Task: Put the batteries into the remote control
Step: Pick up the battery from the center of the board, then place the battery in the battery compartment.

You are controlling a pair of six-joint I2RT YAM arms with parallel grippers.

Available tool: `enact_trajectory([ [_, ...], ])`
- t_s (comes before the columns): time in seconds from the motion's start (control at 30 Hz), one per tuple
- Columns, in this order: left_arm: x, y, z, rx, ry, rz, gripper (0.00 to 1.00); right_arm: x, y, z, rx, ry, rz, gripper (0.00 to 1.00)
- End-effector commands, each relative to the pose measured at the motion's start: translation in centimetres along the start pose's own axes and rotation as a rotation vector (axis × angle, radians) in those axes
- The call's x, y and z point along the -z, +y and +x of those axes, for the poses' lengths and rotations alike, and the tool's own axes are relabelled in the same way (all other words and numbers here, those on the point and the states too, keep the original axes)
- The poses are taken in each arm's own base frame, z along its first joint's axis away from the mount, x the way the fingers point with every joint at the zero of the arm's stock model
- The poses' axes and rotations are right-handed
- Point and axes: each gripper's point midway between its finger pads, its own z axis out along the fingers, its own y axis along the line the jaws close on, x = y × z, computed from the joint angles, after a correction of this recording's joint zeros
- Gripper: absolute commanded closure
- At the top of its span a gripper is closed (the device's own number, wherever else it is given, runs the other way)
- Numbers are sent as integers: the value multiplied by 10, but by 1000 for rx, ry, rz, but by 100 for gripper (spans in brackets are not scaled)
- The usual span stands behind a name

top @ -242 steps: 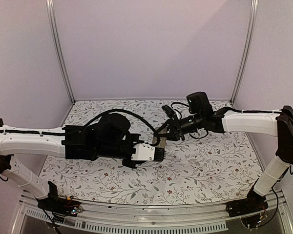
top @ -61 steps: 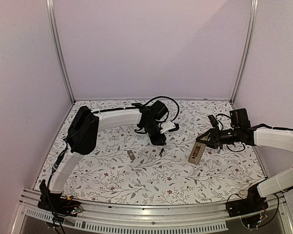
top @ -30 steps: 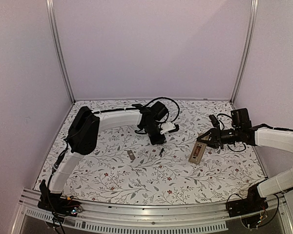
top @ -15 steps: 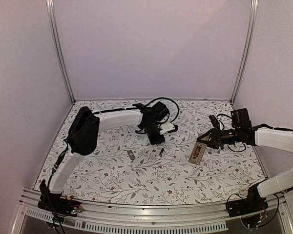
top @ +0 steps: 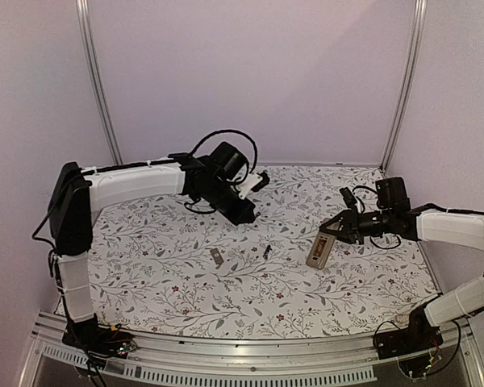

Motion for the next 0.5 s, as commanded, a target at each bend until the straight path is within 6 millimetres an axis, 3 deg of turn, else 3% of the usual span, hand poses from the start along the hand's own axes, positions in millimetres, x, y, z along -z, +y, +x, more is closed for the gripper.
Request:
enact_trajectory([
  [0.0,41,-50,-8,216,-110,155,100,-18,20,-7,43,-14,-45,100],
  [0.13,66,-76,4,371,-116,231,100,-31,25,-6,55,3,-57,100],
  [0.27,78,-100,15,394,-128,218,100,-50,37,-4,69,24,-82,100],
  [0.37,74,-118,21,457,-111,269,100,-66,45,2,69,47,-89,100],
  [0.47,55,-140,30,524,-38,335,100,-81,54,7,68,60,-102,100],
])
